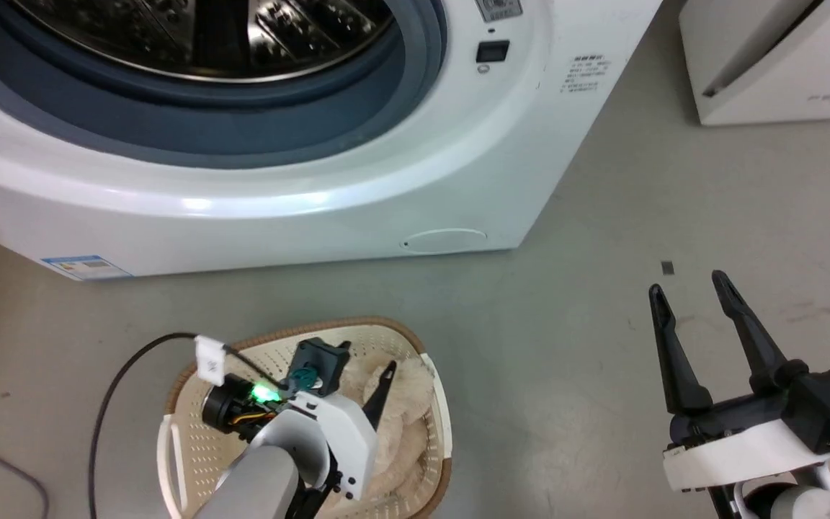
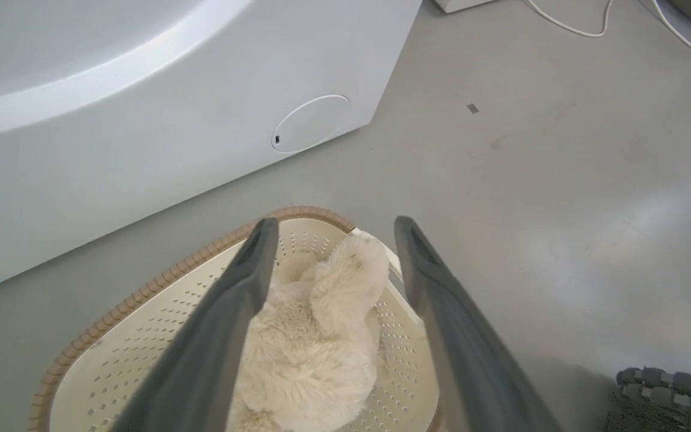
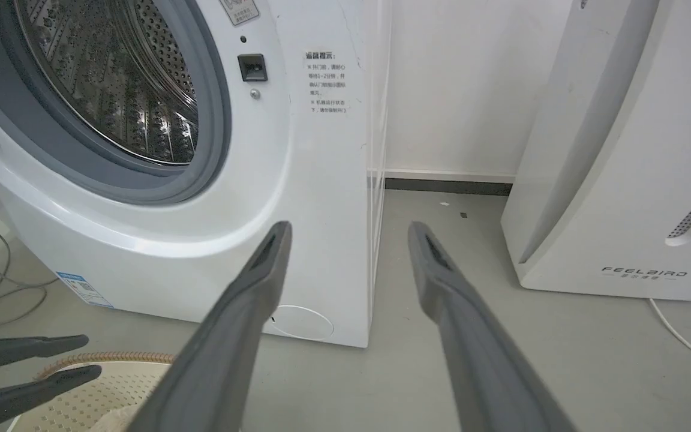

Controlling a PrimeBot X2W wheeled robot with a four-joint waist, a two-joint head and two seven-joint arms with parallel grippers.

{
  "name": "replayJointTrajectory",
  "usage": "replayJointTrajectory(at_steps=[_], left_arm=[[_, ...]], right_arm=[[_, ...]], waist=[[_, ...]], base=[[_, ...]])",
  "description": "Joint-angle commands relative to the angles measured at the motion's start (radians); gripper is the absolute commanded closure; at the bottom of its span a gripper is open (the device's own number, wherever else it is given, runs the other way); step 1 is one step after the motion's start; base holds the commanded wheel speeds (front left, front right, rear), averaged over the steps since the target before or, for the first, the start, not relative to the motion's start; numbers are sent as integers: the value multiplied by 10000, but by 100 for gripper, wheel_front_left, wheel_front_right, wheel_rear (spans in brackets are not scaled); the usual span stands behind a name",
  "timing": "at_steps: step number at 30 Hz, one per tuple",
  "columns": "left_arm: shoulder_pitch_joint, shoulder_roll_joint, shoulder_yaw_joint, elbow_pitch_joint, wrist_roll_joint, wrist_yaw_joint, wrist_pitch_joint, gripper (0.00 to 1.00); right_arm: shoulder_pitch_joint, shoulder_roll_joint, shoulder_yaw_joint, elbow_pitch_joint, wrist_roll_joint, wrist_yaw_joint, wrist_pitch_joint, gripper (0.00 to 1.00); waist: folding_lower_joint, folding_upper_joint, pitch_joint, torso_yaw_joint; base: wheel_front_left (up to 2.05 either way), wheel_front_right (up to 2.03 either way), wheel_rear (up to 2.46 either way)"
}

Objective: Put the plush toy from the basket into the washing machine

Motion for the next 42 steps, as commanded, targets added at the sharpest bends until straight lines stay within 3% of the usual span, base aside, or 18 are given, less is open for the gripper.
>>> replayJointTrajectory(at_steps=[1,21,37,38,39,42], left_arm=[[-297,98,-211,179,-132,-52,32,0],[-2556,996,-3634,2572,-2142,-270,679,0],[-4389,964,-5630,5098,-2945,-445,225,0],[-4441,953,-5753,5187,-3062,-456,191,59],[-4472,940,-5886,5249,-3199,-467,166,100],[-4626,975,-6274,5494,-3563,-500,18,100]], right_arm=[[-191,-2,33,-92,73,-6,-103,0],[-658,-2,183,-409,322,-7,-518,0],[-1113,-2,386,-561,641,-9,-851,0],[-1142,-2,398,-560,657,-9,-871,0],[-1166,-2,406,-554,670,-9,-892,0],[-1226,-2,422,-534,702,-9,-955,0]], waist=[[-1,0,156,-63],[-1,0,1946,-581],[-1,0,3276,-915],[-1,0,3335,-926],[-1,0,3382,-933],[-1,0,3460,-931]], base=[[0,0,0],[0,0,0],[0,0,0],[0,0,0],[0,0,0],[0,0,0]])
